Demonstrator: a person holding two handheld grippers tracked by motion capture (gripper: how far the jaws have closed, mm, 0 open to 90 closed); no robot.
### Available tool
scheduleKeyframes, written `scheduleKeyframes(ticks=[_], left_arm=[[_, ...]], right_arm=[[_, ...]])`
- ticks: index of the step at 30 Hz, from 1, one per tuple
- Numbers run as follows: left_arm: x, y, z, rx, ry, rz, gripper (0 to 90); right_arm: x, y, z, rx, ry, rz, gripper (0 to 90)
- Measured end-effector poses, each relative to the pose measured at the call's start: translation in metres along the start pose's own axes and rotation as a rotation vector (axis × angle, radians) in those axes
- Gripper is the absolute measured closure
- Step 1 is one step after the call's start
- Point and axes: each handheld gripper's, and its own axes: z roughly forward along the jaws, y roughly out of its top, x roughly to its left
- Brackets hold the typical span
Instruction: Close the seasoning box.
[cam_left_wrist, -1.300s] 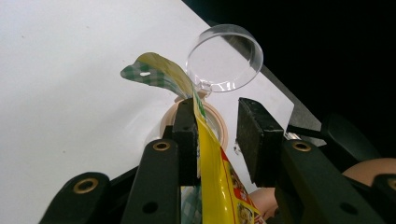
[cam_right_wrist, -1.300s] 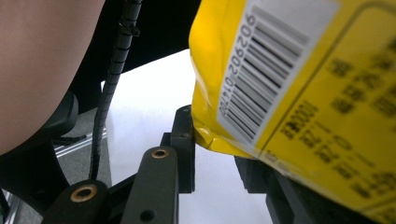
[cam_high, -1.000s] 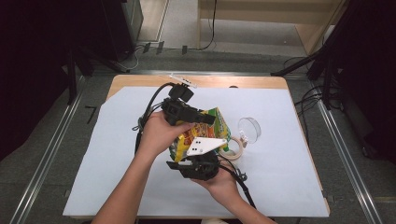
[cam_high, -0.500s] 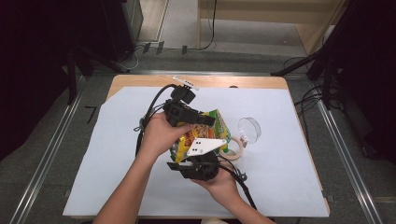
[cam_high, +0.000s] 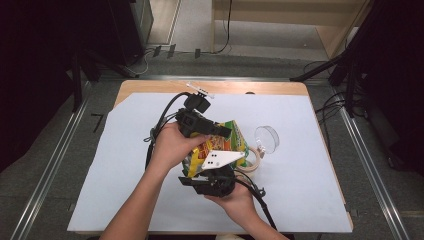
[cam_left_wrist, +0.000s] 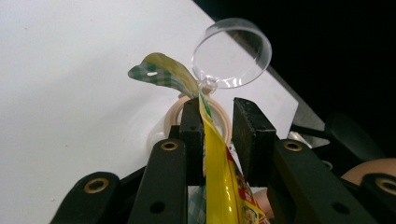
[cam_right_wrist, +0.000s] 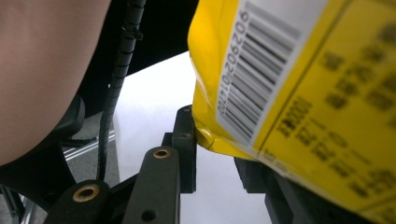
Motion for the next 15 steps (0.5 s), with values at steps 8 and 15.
scheduleKeyframes(ticks=[8, 15], left_arm=[[-0.0029, -0.0001, 0.0007, -0.003, 0.001, 0.009, 74.5], [-0.0041, 0.0001, 0.0008, -0.01, 0.001, 0.012, 74.3]], right_arm=[[0.0004, -0.0019, -0.0007, 0.0, -0.012, -0.009, 73.2], [0.0004, -0.0018, -0.0014, -0.005, -0.018, -0.012, 73.2]])
